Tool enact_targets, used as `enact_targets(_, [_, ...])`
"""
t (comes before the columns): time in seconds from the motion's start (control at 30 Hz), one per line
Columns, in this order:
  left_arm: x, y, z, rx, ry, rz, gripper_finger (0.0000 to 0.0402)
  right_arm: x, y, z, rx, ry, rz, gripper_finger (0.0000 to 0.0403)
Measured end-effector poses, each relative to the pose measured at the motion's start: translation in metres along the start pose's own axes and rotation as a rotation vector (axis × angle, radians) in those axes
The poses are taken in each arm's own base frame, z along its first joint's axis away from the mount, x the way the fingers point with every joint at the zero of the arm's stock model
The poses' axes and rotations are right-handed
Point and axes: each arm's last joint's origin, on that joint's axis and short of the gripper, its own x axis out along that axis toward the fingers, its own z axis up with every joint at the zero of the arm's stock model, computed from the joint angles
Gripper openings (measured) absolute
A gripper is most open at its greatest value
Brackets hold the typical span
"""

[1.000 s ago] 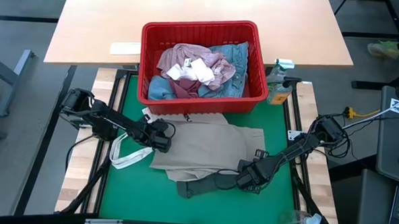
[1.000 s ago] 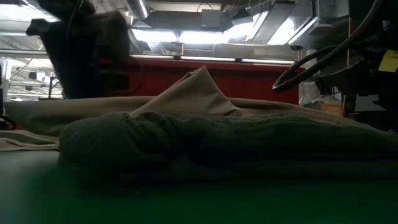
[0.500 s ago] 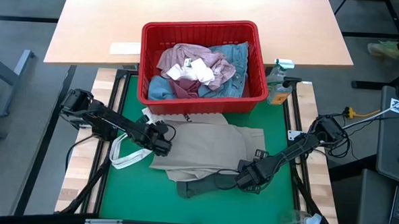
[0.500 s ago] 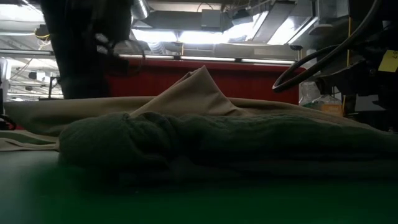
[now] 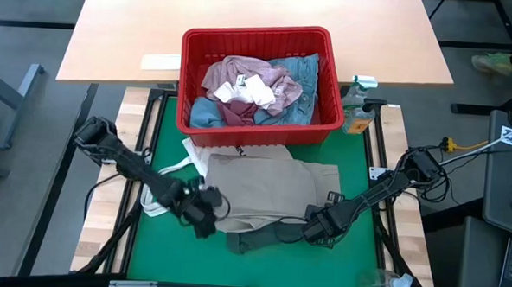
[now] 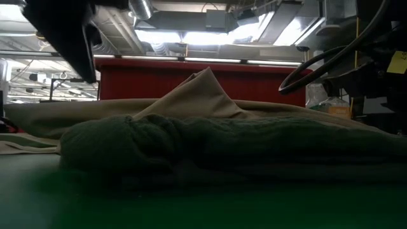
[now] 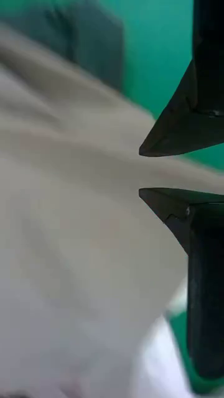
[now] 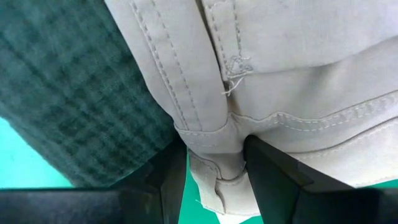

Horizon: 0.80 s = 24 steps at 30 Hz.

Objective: Fold laundry
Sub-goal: Fold the grey shorts

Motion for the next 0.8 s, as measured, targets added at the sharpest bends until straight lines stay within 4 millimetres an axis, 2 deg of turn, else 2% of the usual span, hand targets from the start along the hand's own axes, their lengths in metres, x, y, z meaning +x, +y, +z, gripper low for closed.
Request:
enact_targets(0.2, [-0.005, -0.026, -0.008, 0.111, -0.267, -0.039, 0.0087, 0.0, 0.0, 0.0, 0.0, 0.0, 0.0, 0.0163])
enact_targets(0.4, [0.006, -0.033, -0.014, 0.189, -0.397, -0.09, 0.0087, 0.0, 0.0, 0.0, 0.0, 0.0, 0.0, 0.0163])
enact_targets(0.6, [0.021, -0.024, -0.021, 0.199, -0.407, -0.084, 0.0087, 0.0, 0.0, 0.0, 0.0, 0.0, 0.001, 0.0163])
enact_targets(0.8, [0.029, -0.017, -0.035, 0.247, -0.254, -0.095, 0.0087, 0.0, 0.0, 0.0, 0.0, -0.001, 0.001, 0.0163])
